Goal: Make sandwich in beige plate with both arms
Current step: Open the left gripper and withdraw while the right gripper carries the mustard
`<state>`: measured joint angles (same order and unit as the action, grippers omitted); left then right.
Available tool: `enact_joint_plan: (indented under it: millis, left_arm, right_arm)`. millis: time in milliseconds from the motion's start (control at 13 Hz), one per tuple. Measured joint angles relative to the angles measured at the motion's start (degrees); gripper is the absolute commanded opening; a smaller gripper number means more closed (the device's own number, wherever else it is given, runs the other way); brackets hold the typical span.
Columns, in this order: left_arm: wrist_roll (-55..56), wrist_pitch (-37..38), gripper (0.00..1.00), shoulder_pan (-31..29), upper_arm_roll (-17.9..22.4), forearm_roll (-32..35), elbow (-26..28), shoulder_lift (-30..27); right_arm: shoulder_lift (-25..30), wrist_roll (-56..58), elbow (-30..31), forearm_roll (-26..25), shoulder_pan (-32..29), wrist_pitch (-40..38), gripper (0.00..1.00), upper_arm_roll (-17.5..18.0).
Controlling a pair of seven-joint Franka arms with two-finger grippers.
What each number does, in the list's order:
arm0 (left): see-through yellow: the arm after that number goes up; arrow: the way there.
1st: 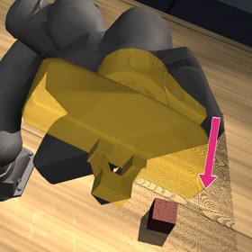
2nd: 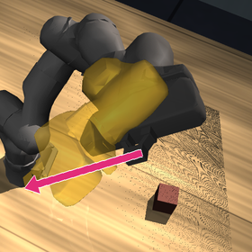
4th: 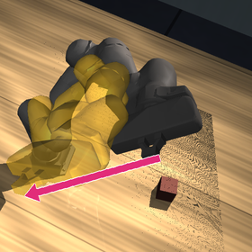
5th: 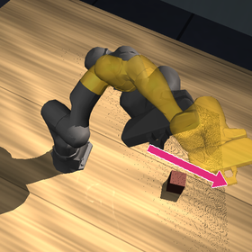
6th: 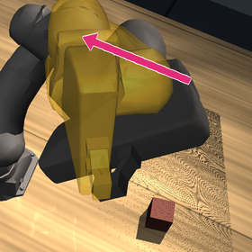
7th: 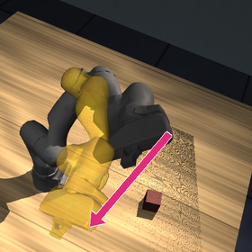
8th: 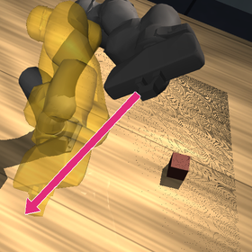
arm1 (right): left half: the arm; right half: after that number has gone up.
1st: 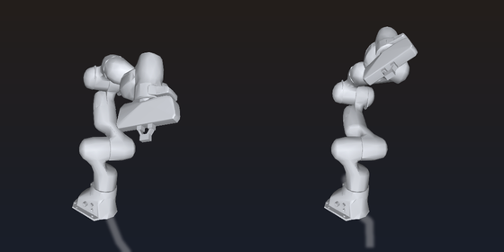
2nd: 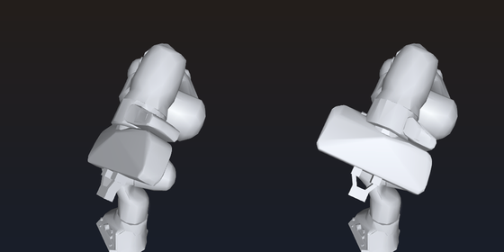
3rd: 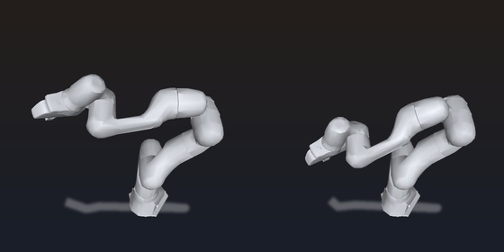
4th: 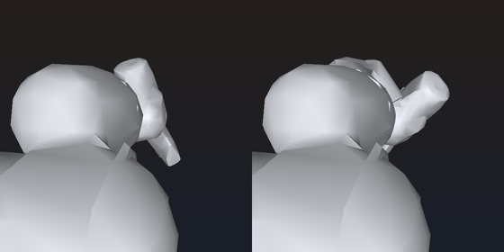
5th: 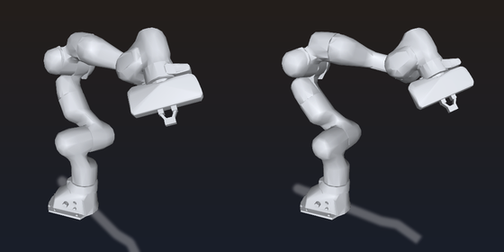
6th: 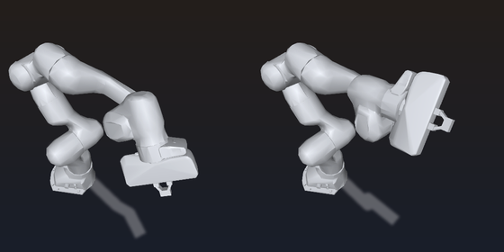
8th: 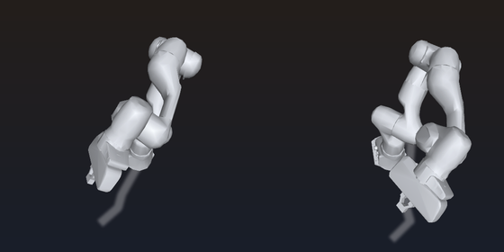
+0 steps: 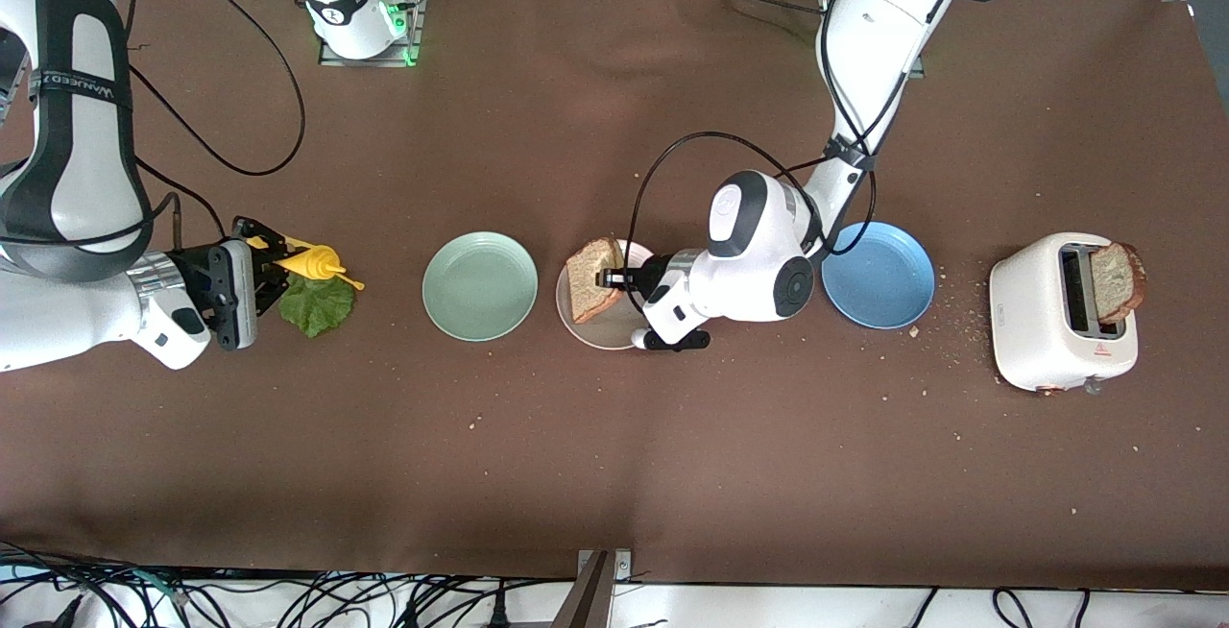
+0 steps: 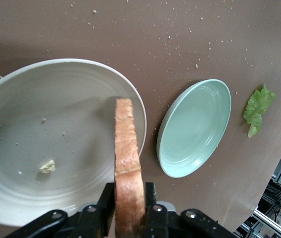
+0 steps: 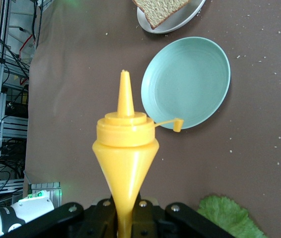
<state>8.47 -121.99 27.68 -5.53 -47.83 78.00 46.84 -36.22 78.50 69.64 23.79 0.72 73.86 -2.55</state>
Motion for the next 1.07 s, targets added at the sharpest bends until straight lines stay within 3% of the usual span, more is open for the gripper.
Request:
enact_joint_plan:
  millis: [614, 1075]
  left_arm:
    - [0.66, 0.02, 1.0, -3.21, 3.02, 0.84, 0.02, 0.2]
    - [4.14, 1.51, 1.0, -8.95, 8.25, 13.56, -0.94, -2.12]
  right_arm:
    - [-0.01, 0.0, 0.0, -0.28, 0.0, 0.0, 0.0, -0.14]
    - [0.01, -4.96, -0.17, -1.88, 1.86, 0.14, 0.0, 0.02]
